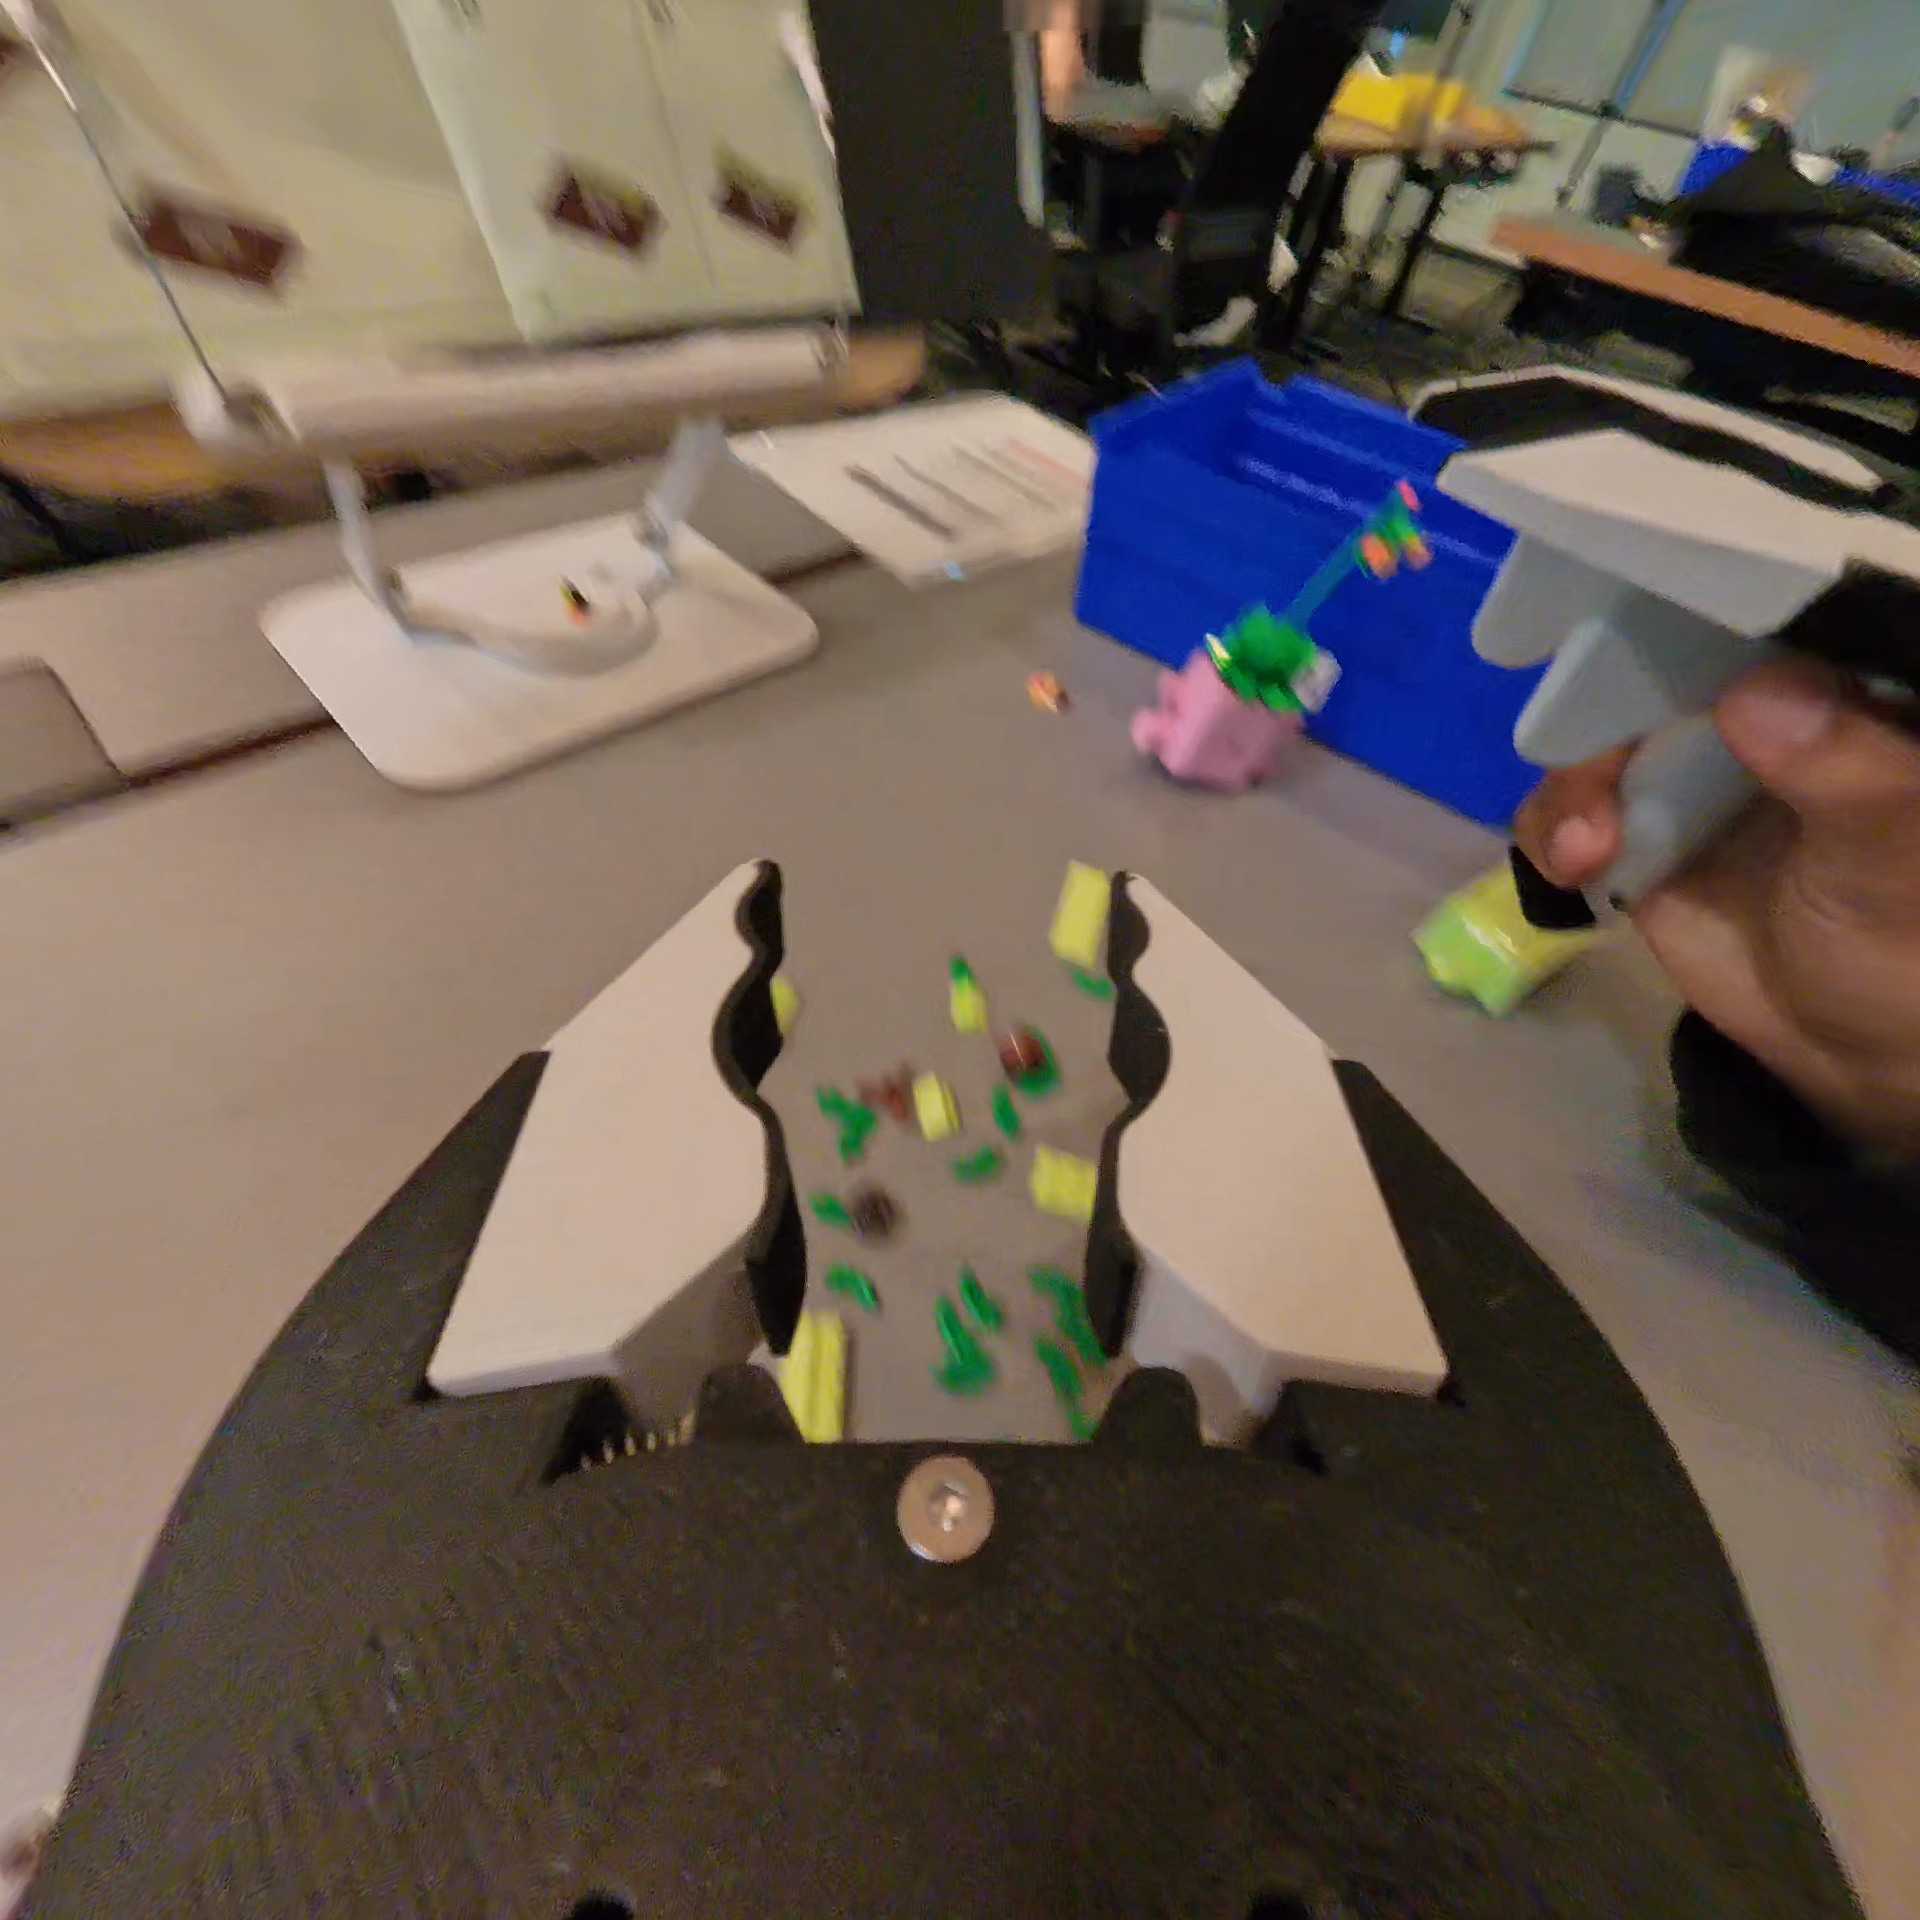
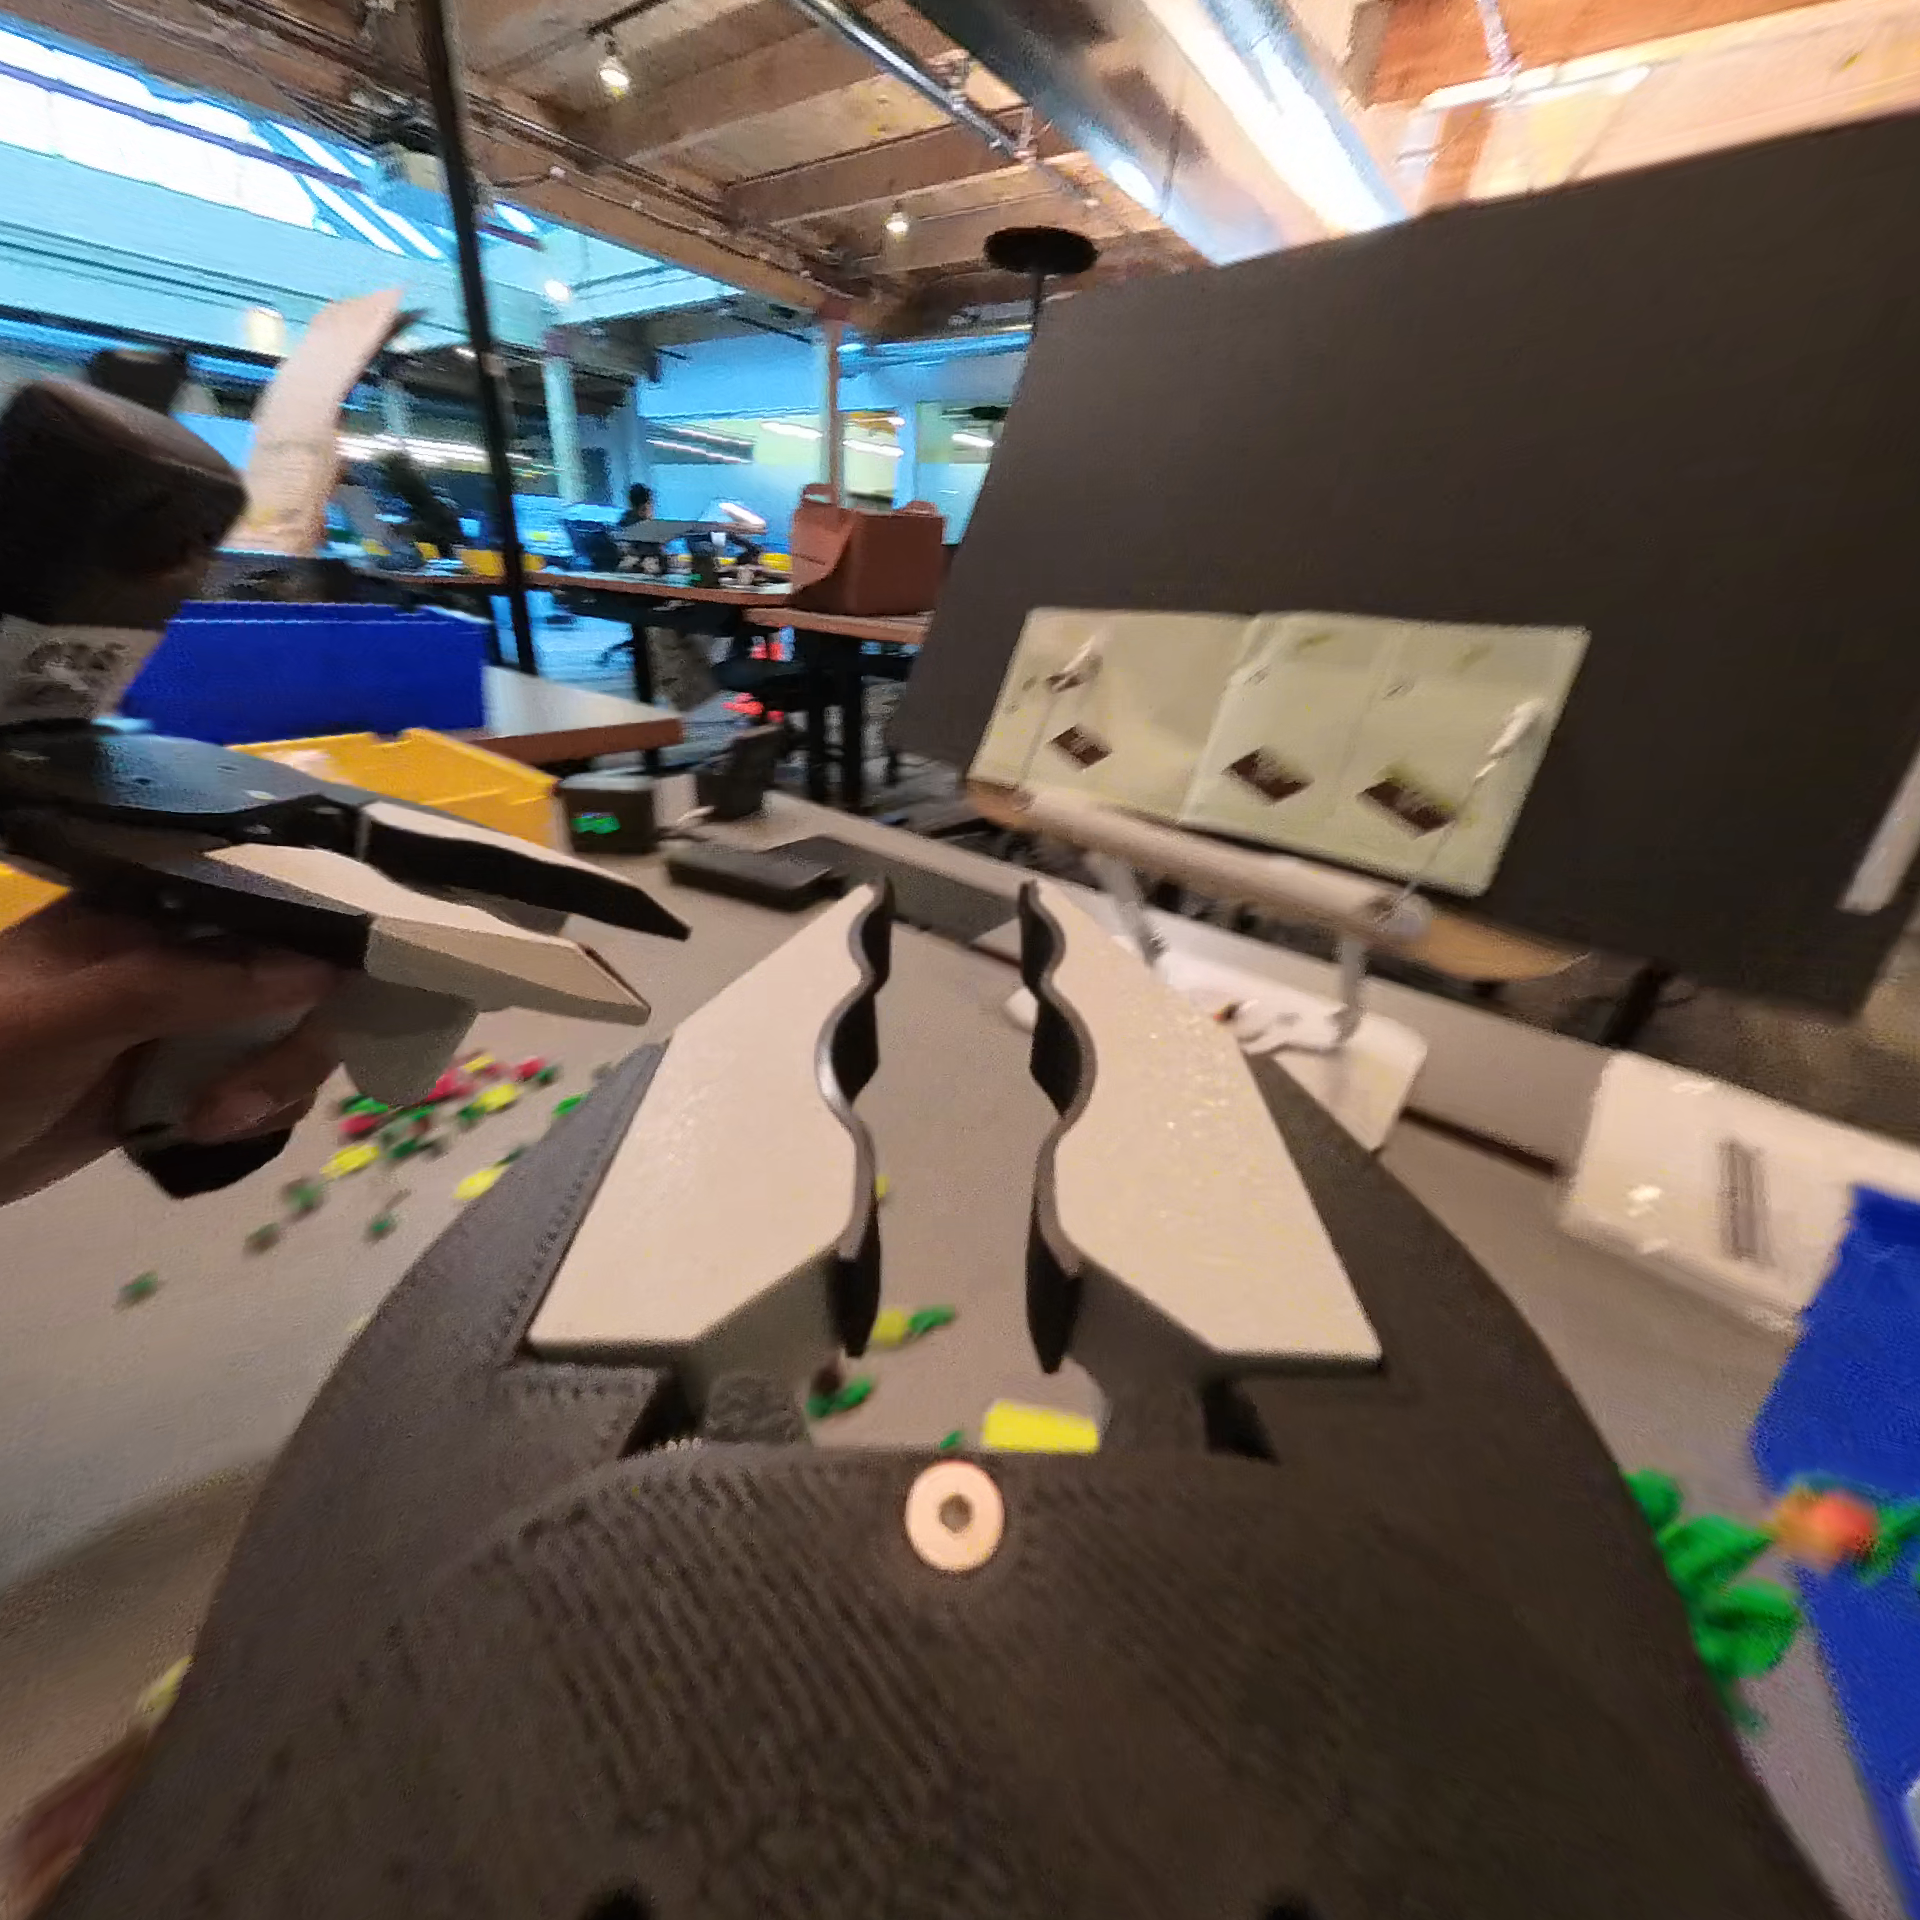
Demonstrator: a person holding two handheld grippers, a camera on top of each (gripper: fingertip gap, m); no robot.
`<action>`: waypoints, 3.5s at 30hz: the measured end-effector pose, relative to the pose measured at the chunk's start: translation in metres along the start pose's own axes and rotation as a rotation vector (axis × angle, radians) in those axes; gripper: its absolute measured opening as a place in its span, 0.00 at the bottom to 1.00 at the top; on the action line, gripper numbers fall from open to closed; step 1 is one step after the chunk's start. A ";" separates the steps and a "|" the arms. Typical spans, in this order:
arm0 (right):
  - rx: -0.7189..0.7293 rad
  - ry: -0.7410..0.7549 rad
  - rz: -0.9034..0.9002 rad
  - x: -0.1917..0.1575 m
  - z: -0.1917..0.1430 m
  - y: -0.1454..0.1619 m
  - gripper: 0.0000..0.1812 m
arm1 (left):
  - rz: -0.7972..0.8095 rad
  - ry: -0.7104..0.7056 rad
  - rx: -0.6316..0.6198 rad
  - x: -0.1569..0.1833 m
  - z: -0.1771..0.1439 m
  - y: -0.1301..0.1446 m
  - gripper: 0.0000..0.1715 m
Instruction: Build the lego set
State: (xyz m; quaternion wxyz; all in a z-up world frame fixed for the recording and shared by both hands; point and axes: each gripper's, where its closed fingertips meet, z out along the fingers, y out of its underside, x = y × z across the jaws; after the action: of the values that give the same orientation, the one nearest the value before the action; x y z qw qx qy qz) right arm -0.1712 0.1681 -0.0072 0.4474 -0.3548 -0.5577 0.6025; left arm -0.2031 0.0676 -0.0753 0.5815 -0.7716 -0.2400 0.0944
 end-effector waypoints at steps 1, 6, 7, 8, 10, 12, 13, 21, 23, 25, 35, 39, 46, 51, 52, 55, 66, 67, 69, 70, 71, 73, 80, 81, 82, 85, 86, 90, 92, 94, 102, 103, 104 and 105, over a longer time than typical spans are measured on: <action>0.005 0.044 -0.018 0.016 0.016 -0.008 0.14 | 0.007 -0.034 0.024 -0.010 0.016 -0.022 0.41; -0.117 0.229 0.072 0.101 0.105 -0.013 0.34 | -0.023 -0.170 0.160 -0.054 0.108 -0.124 0.53; -0.152 0.235 0.109 0.112 0.120 -0.010 0.38 | -0.028 -0.209 0.166 -0.066 0.126 -0.135 0.53; -0.175 0.260 0.124 0.125 0.131 -0.006 0.40 | -0.017 -0.256 0.162 -0.077 0.143 -0.142 0.54; -0.202 0.345 0.103 0.155 0.144 0.007 0.38 | 0.067 -0.368 0.138 -0.099 0.168 -0.151 0.54; -0.227 0.406 0.087 0.178 0.148 0.025 0.36 | 0.133 -0.471 0.095 -0.117 0.183 -0.152 0.53; -0.228 0.421 0.091 0.186 0.149 0.032 0.34 | 0.146 -0.483 0.093 -0.120 0.190 -0.153 0.53; -0.158 0.449 -0.110 0.193 0.171 0.042 0.13 | 0.272 -0.552 0.136 -0.122 0.223 -0.156 0.52; -0.145 0.514 -0.177 0.201 0.169 0.040 0.01 | 0.281 -0.583 0.174 -0.125 0.226 -0.154 0.51; -0.140 0.497 -0.166 0.202 0.169 0.040 0.01 | 0.305 -0.610 0.181 -0.126 0.227 -0.153 0.51; -0.046 0.407 -0.048 0.200 0.164 0.036 0.00 | 0.252 -0.617 0.186 -0.132 0.220 -0.154 0.39; 0.010 0.415 -0.057 0.200 0.157 0.020 0.00 | 0.246 -0.623 0.194 -0.137 0.216 -0.155 0.31; -0.013 0.269 0.065 0.188 0.169 0.032 0.12 | 0.214 -0.624 0.225 -0.144 0.209 -0.156 0.19; -0.060 0.345 0.037 0.196 0.168 0.039 0.06 | 0.194 -0.642 0.247 -0.150 0.204 -0.157 0.10; -0.072 0.354 0.021 0.197 0.168 0.040 0.05 | 0.187 -0.633 0.255 -0.150 0.203 -0.157 0.09; -0.094 0.344 0.030 0.197 0.167 0.039 0.06 | 0.146 -0.600 0.273 -0.148 0.200 -0.156 0.08; -0.208 0.313 0.063 0.196 0.171 0.056 0.04 | 0.278 -0.520 0.175 -0.115 0.227 -0.144 0.55; -0.208 0.320 0.060 0.197 0.170 0.056 0.02 | 0.295 -0.543 0.176 -0.117 0.228 -0.144 0.55; -0.206 0.312 0.060 0.197 0.169 0.056 0.01 | 0.342 -0.598 0.171 -0.122 0.229 -0.143 0.55; -0.206 0.307 0.065 0.197 0.169 0.056 0.01 | 0.353 -0.605 0.171 -0.123 0.229 -0.143 0.55; -0.206 0.302 0.070 0.197 0.169 0.056 0.01 | 0.349 -0.601 0.177 -0.122 0.230 -0.143 0.54; -0.206 0.299 0.068 0.197 0.168 0.056 0.01 | 0.337 -0.599 0.176 -0.122 0.230 -0.143 0.54; -0.209 0.266 0.064 0.193 0.167 0.054 0.00 | 0.320 -0.602 0.185 -0.124 0.226 -0.145 0.48; -0.209 0.267 0.061 0.193 0.167 0.054 0.00 | 0.317 -0.602 0.187 -0.125 0.226 -0.146 0.47; -0.207 0.268 0.061 0.193 0.167 0.055 0.00 | 0.311 -0.601 0.191 -0.125 0.225 -0.146 0.45; -0.209 0.264 0.028 0.192 0.169 0.055 0.00 | 0.298 -0.589 0.198 -0.128 0.222 -0.147 0.41; -0.211 0.263 0.007 0.190 0.170 0.055 0.00 | 0.291 -0.582 0.200 -0.128 0.221 -0.148 0.40; -0.214 0.252 -0.046 0.184 0.174 0.054 0.00 | 0.269 -0.556 0.205 -0.129 0.218 -0.149 0.39; -0.209 0.253 -0.055 0.182 0.176 0.054 0.00 | 0.266 -0.550 0.204 -0.129 0.218 -0.149 0.39; -0.207 0.255 -0.046 0.183 0.177 0.054 0.00 | 0.259 -0.536 0.209 -0.129 0.216 -0.149 0.37; -0.204 0.252 -0.017 0.184 0.177 0.055 0.00 | 0.112 -0.507 0.316 -0.157 0.174 -0.167 0.31; -0.205 0.255 -0.018 0.184 0.177 0.055 0.00 | 0.088 -0.522 0.339 -0.164 0.163 -0.172 0.32; -0.206 0.257 -0.019 0.184 0.177 0.055 0.00 | 0.067 -0.541 0.364 -0.172 0.151 -0.176 0.33; -0.207 0.259 -0.022 0.184 0.177 0.055 0.00 | 0.046 -0.563 0.386 -0.180 0.140 -0.179 0.33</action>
State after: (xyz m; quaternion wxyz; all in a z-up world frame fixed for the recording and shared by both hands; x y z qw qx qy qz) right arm -0.4075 0.2785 -0.0257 0.4831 -0.4676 -0.5582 0.4862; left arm -0.4649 0.1375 0.0267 0.6255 -0.5962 -0.3511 0.3605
